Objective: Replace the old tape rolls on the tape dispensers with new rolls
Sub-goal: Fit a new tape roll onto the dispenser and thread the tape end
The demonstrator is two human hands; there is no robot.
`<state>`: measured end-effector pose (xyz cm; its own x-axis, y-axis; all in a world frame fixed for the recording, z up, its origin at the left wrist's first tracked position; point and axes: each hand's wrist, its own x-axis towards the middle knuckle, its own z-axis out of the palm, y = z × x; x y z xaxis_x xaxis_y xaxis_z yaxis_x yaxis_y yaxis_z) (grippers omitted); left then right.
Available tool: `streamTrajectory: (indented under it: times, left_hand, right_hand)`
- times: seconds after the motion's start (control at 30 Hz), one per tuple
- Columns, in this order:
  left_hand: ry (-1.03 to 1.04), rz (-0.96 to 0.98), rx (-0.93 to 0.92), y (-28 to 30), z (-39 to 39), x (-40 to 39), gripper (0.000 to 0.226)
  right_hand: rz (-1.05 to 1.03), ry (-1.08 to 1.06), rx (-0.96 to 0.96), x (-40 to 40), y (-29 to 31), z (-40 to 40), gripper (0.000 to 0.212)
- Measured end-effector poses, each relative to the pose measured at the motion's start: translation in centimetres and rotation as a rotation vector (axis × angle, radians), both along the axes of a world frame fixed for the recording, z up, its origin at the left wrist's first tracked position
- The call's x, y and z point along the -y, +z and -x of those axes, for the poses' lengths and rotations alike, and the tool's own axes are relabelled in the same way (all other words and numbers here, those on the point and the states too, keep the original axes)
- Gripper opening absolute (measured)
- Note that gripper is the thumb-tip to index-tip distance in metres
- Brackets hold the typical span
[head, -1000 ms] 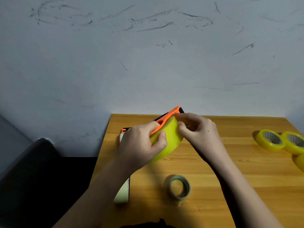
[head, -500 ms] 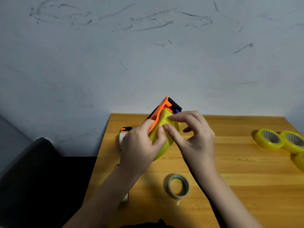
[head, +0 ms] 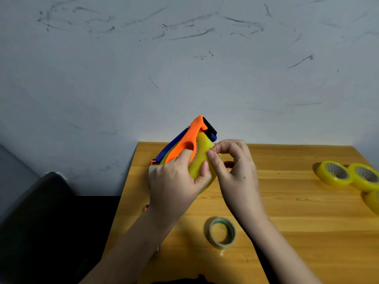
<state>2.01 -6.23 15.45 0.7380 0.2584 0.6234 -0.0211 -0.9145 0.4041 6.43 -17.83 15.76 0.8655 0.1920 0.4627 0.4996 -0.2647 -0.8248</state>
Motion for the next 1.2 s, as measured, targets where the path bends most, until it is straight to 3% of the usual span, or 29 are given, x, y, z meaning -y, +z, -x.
streamTrajectory:
  times: [0.23, 0.43, 0.63, 0.73, 1.03, 1.2]
  left_hand:
    - [0.031, 0.006, 0.005, -0.1, 0.0, 0.3, 0.035]
    - [-0.014, 0.119, -0.047, -1.0, 0.0, 0.2, 0.039]
    - [-0.006, 0.224, -0.041, -1.5, 0.1, 0.4, 0.044]
    - [-0.034, 0.192, -0.028, -1.2, 0.3, 0.4, 0.04]
    - [-0.035, 0.119, -0.048, -1.1, 0.3, 0.6, 0.037]
    - [-0.02, 0.119, -0.076, -0.9, 0.3, 0.7, 0.036]
  right_hand:
    - [0.096, -0.145, 0.195, -0.7, -1.2, 0.4, 0.006]
    - [0.159, -0.175, 0.313, -0.5, -1.9, -0.2, 0.018]
    - [-0.144, 0.085, -0.12, 1.0, -0.4, -0.7, 0.017]
    - [-0.083, 0.026, -0.024, 0.7, -0.8, 0.1, 0.02]
    - [-0.117, -0.063, 0.025, 0.3, -1.2, 0.5, 0.007]
    - [0.014, -0.14, 0.115, -0.1, -1.9, 0.4, 0.015]
